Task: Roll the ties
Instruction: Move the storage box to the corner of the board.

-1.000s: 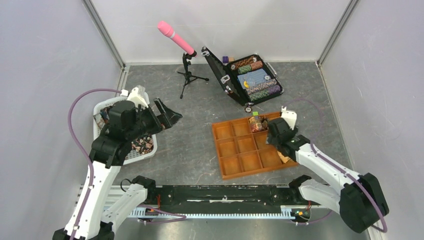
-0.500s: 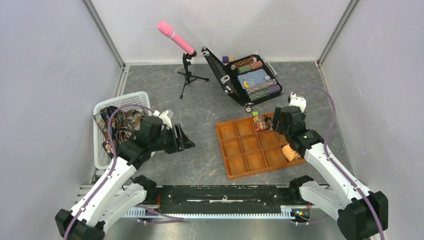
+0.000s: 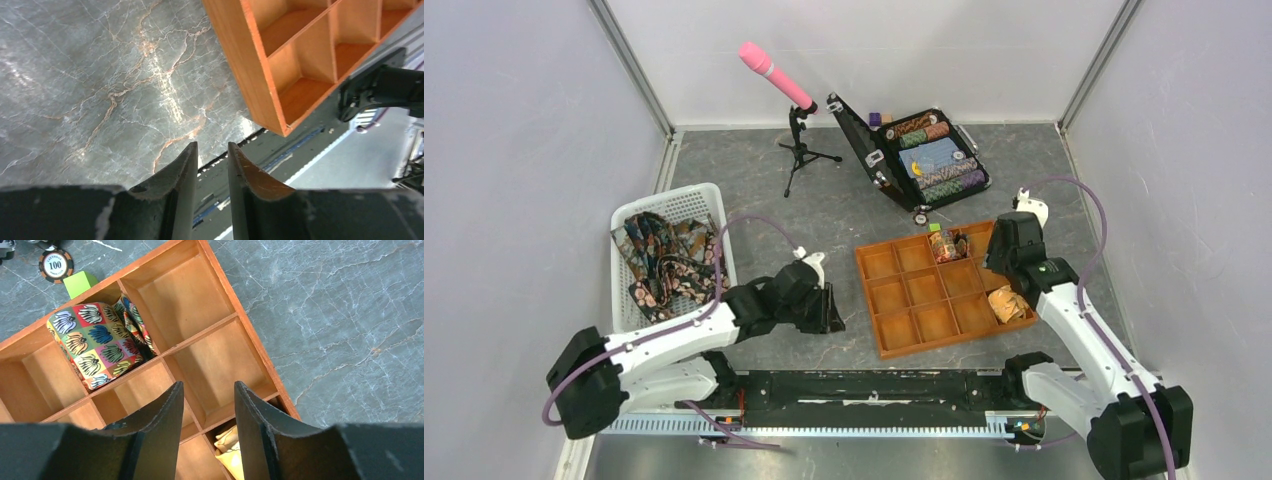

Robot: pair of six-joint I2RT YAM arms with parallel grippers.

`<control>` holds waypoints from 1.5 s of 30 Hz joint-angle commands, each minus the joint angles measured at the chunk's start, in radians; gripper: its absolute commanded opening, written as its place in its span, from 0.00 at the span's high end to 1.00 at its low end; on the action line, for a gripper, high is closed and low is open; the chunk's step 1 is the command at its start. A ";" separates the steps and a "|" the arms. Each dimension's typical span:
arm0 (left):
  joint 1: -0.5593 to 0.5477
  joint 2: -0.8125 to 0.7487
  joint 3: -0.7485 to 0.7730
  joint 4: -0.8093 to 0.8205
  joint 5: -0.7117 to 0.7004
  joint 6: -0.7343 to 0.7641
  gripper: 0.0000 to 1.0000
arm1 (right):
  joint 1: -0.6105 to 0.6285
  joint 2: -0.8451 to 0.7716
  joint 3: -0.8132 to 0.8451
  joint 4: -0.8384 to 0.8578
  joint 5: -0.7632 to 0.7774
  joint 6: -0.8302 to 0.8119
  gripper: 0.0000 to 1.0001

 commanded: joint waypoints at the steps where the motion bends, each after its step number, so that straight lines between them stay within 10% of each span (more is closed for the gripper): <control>1: -0.084 0.084 -0.033 0.160 -0.087 -0.040 0.66 | -0.014 -0.056 0.003 -0.004 -0.019 -0.015 0.53; 14: -0.359 0.612 0.252 0.339 -0.152 -0.023 0.64 | -0.019 -0.162 0.028 -0.053 -0.044 -0.029 0.52; 28: -0.373 1.030 0.737 0.431 -0.011 0.060 0.64 | -0.018 -0.327 0.261 -0.206 0.064 -0.041 0.52; 45: -0.269 1.477 1.446 0.104 -0.047 0.269 0.54 | -0.019 -0.404 0.299 -0.296 0.009 -0.028 0.53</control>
